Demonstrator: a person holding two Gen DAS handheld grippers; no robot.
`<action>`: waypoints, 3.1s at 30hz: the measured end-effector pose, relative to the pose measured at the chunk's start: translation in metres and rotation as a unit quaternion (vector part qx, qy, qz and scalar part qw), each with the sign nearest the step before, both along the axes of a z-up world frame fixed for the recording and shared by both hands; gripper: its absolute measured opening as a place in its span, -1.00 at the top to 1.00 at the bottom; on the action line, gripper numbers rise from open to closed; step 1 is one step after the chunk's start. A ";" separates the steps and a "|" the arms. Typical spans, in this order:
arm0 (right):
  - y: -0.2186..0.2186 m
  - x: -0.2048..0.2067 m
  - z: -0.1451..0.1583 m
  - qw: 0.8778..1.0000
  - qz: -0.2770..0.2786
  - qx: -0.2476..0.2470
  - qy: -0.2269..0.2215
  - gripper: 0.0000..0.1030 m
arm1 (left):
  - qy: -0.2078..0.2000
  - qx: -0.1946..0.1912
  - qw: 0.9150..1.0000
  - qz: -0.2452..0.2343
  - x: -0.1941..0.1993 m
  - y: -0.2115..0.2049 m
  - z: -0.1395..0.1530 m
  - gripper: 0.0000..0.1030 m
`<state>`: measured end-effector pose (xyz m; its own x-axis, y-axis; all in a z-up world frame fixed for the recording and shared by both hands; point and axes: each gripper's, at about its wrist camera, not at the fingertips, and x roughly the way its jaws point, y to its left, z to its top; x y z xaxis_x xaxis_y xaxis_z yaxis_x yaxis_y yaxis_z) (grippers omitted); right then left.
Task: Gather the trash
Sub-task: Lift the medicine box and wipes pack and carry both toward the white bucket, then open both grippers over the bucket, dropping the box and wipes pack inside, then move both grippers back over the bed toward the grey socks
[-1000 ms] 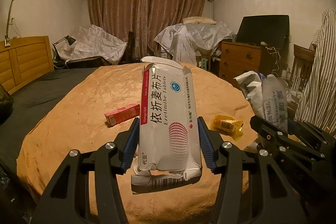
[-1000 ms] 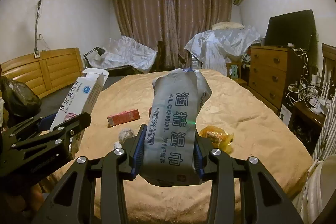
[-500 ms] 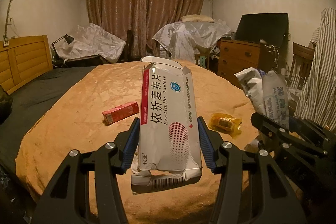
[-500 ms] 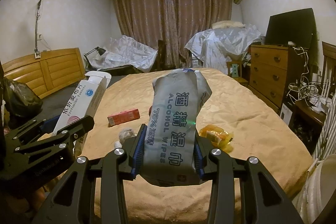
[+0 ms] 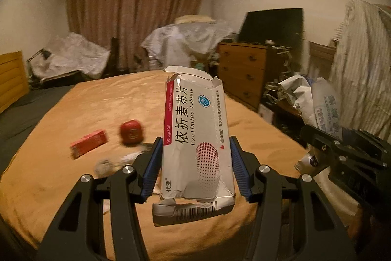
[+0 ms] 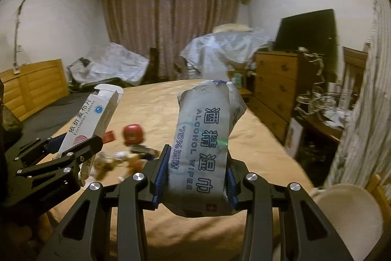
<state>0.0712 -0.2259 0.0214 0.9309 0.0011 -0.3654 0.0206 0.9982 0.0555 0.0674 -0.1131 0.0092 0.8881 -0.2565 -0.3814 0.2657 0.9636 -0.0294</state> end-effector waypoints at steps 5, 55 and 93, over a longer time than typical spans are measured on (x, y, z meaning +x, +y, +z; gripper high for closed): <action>-0.064 -0.020 0.003 0.999 -0.042 0.007 0.019 0.20 | 0.009 0.002 0.998 -0.056 0.004 -0.056 0.000 0.00; -0.332 -0.093 -0.091 0.958 -0.193 0.094 0.190 -0.25 | 0.187 0.074 0.944 -0.260 0.013 -0.297 -0.098 -0.43; -0.065 -0.011 -0.086 0.982 0.051 0.094 0.153 -0.57 | 0.200 0.003 0.974 0.104 0.096 0.124 -0.120 -0.43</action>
